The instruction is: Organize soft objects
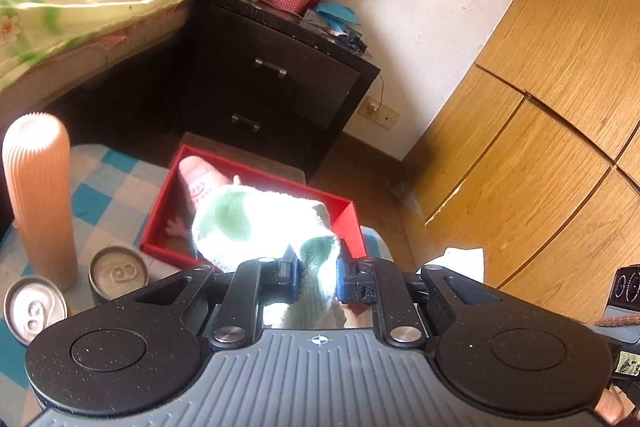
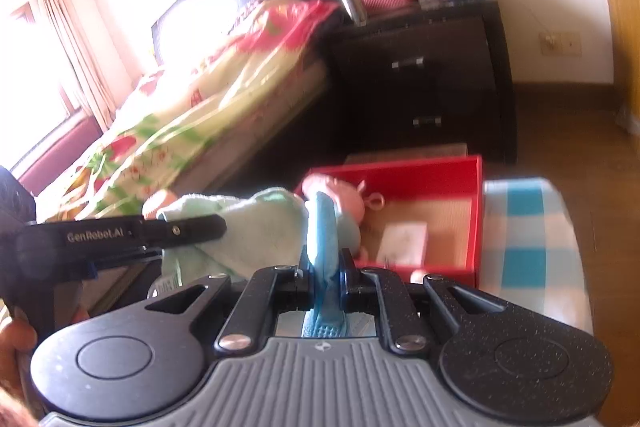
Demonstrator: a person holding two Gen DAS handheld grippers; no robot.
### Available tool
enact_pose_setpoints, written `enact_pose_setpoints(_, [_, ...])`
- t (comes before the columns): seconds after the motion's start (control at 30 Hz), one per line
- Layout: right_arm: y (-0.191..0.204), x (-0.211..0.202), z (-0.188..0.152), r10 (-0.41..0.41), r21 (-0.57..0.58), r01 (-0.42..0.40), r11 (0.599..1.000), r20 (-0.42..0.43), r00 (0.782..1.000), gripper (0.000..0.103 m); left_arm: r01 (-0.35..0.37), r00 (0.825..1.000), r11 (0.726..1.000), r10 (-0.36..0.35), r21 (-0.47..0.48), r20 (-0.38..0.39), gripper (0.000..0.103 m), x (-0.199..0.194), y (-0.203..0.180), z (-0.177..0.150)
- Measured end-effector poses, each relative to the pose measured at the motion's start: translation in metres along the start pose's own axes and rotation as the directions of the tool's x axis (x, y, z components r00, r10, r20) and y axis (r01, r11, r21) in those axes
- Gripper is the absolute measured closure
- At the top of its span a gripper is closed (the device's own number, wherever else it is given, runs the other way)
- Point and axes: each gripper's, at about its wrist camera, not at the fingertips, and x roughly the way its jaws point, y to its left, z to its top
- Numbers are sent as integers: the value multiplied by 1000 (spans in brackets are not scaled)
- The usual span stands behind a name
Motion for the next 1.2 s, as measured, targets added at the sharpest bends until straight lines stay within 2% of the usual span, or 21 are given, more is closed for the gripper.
enact_pose_setpoints(0.57, [-10, 34, 36, -59, -8, 60, 998, 53, 997, 103, -18, 998, 999, 16, 35, 59, 89, 38, -8, 31])
enact_pose_setpoints(0.83, [-31, 70, 55, -75, 7, 75, 997, 71, 995, 103, -51, 997, 998, 48, 49, 54, 88, 80, 0, 44])
enact_pose_setpoints(1.0, [-37, 115, 62, -103, -27, 104, 994, 42, 994, 103, -80, 996, 995, 78, 56, 37, 88, 111, 11, 50])
enact_pose_setpoints(1.1, [-43, 148, 62, -128, -39, 128, 991, -4, 992, 103, -107, 994, 993, 106, 41, 12, 78, 127, 22, 50])
enact_pose_setpoints(1.13, [-45, 157, 62, -135, -32, 135, 990, -19, 991, 99, -114, 993, 993, 113, 33, 12, 71, 129, 26, 50])
enact_pose_setpoints(1.17, [-48, 164, 61, -140, -31, 139, 990, -31, 990, 89, -119, 993, 993, 118, 30, 13, 63, 129, 29, 49])
enact_pose_setpoints(1.2, [-49, 168, 60, -143, -32, 142, 989, -37, 989, 83, -124, 992, 992, 124, 27, 16, 58, 129, 32, 49])
